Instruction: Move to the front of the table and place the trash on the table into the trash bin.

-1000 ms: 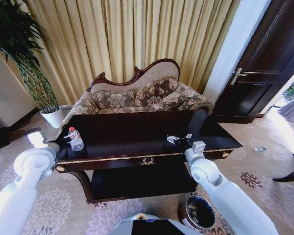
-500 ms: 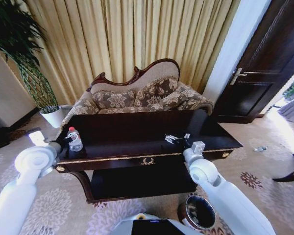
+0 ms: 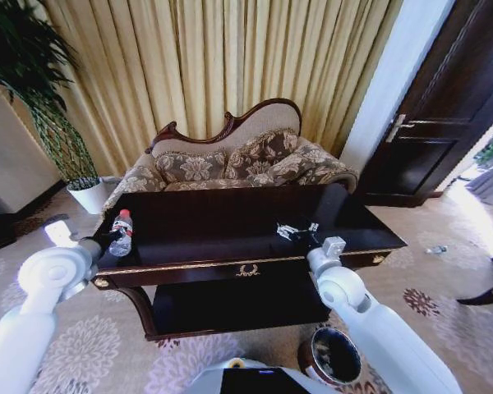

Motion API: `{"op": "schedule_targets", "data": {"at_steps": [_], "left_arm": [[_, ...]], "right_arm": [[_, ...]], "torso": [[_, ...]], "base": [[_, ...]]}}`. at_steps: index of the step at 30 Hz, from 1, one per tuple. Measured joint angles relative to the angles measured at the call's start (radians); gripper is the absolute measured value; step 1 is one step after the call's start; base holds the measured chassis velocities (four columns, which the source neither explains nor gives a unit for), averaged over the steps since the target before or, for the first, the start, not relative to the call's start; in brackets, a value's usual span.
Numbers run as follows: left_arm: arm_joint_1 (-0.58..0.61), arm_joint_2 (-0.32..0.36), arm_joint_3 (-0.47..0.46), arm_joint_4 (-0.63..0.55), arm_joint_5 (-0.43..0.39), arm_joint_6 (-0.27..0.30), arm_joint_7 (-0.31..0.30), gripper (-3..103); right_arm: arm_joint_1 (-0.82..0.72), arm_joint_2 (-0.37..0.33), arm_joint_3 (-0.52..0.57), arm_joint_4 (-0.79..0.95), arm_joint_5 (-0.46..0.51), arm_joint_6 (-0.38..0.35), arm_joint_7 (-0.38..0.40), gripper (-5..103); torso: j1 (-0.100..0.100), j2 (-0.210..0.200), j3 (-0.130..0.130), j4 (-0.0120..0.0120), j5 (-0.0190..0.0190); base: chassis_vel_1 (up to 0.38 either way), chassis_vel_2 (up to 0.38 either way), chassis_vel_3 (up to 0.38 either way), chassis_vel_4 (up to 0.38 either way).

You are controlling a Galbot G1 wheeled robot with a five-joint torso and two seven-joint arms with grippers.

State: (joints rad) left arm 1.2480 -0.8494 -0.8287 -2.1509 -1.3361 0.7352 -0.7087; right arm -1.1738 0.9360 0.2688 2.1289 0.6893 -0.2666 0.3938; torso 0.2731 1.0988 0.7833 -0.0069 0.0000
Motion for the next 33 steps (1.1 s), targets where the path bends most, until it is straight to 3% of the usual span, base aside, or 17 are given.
{"op": "schedule_targets", "data": {"at_steps": [1,2,3,5,6,8,9,12,13,14,16,17,21,25,30,33], "left_arm": [[0.009,-0.003,-0.002,-0.001,0.047,-0.003,0.049,26],[0.025,-0.008,-0.003,-0.004,0.147,-0.025,0.142,26],[0.025,-0.008,-0.003,-0.004,0.147,-0.025,0.142,26],[0.057,-0.021,0.008,-0.009,0.386,-0.109,0.33,26],[0.057,-0.021,0.008,-0.009,0.386,-0.109,0.33,26],[0.068,-0.023,0.026,-0.013,0.514,-0.185,0.423,26],[0.068,-0.023,0.026,-0.013,0.514,-0.185,0.423,26],[0.072,-0.014,0.045,-0.017,0.648,-0.289,0.542,26],[0.072,-0.014,0.045,-0.017,0.648,-0.289,0.542,26],[0.075,-0.011,0.049,-0.017,0.696,-0.322,0.581,26],[0.081,-0.002,0.062,-0.023,0.793,-0.396,0.654,26],[0.081,-0.002,0.062,-0.023,0.793,-0.396,0.654,26],[0.09,0.024,0.08,-0.058,0.856,-0.465,0.714,26],[0.101,0.056,0.09,-0.094,0.901,-0.519,0.744,26],[0.107,0.094,0.127,-0.116,0.947,-0.57,0.753,26],[0.08,0.142,0.21,-0.133,0.954,-0.597,0.74,26]], "right_arm": [[-0.001,0.0,0.002,0.0,0.0,0.0,0.0,100],[-0.002,0.0,0.004,0.004,0.003,0.0,0.002,100],[-0.002,0.0,0.004,0.004,0.003,0.0,0.002,100],[-0.005,-0.01,0.003,0.033,0.04,-0.018,0.009,100],[-0.005,-0.01,0.003,0.033,0.04,-0.018,0.009,100],[0.002,-0.02,-0.005,0.077,0.123,-0.048,0.039,100],[0.002,-0.02,-0.005,0.077,0.123,-0.048,0.039,100],[0.013,-0.041,-0.017,0.158,0.275,-0.087,0.089,100],[0.013,-0.041,-0.017,0.158,0.275,-0.087,0.089,100],[0.014,-0.048,-0.019,0.181,0.316,-0.095,0.098,100],[0.02,-0.06,-0.019,0.235,0.439,-0.116,0.115,100],[0.02,-0.06,-0.019,0.235,0.439,-0.116,0.115,100],[0.05,-0.076,-0.009,0.289,0.639,-0.124,0.133,100],[0.06,-0.099,0.006,0.315,0.752,-0.12,0.132,100],[0.063,-0.106,0.025,0.325,0.8,-0.111,0.121,100],[0.064,-0.102,0.025,0.321,0.78,-0.091,0.087,100]], "torso": [[0.0,0.0,0.0,0.0,-0.0001],[0.0,0.0,0.0,0.0,-0.0001],[0.0,0.0,0.0,0.0,-0.0001],[0.0,0.0,0.0,-0.0001,-0.0001],[0.0,0.0,0.0,-0.0001,-0.0001],[0.0,0.0,0.0,-0.0001,0.0],[0.0,0.0,0.0,-0.0001,0.0],[0.0,0.0,0.0,-0.0001,-0.0001],[0.0,0.0,0.0,-0.0001,-0.0001],[0.0,0.0,0.0,-0.0001,-0.0001],[0.0,0.0,0.0,-0.0002,-0.0001],[0.0,0.0,0.0,-0.0002,-0.0001],[0.0,0.0,0.0,-0.0001,0.0],[0.0,0.0,0.0,-0.0001,0.0],[0.0,0.0,0.0,-0.0001,0.0],[0.0,0.0,0.0,-0.0002,0.0]], "base": [[0.0,0.0,0.0,0.0],[0.0,0.0,0.0,0.0],[0.0,0.0,0.0,0.0],[0.0,0.0,0.0,0.0],[0.0,0.0,0.0,0.0],[0.0,0.0,0.0,0.0],[0.0,0.0,0.0,0.0],[0.0,0.0,0.0,0.0],[0.0,0.0,0.0,0.0],[0.0,0.0,0.0,0.0],[0.0,0.0,0.0,0.0],[0.0,0.0,0.0,0.0],[0.0,0.0,0.0,0.0],[0.0,0.0,0.0,0.0],[0.0,0.0,0.0,0.0],[0.0,0.0,0.0,0.0]]}}
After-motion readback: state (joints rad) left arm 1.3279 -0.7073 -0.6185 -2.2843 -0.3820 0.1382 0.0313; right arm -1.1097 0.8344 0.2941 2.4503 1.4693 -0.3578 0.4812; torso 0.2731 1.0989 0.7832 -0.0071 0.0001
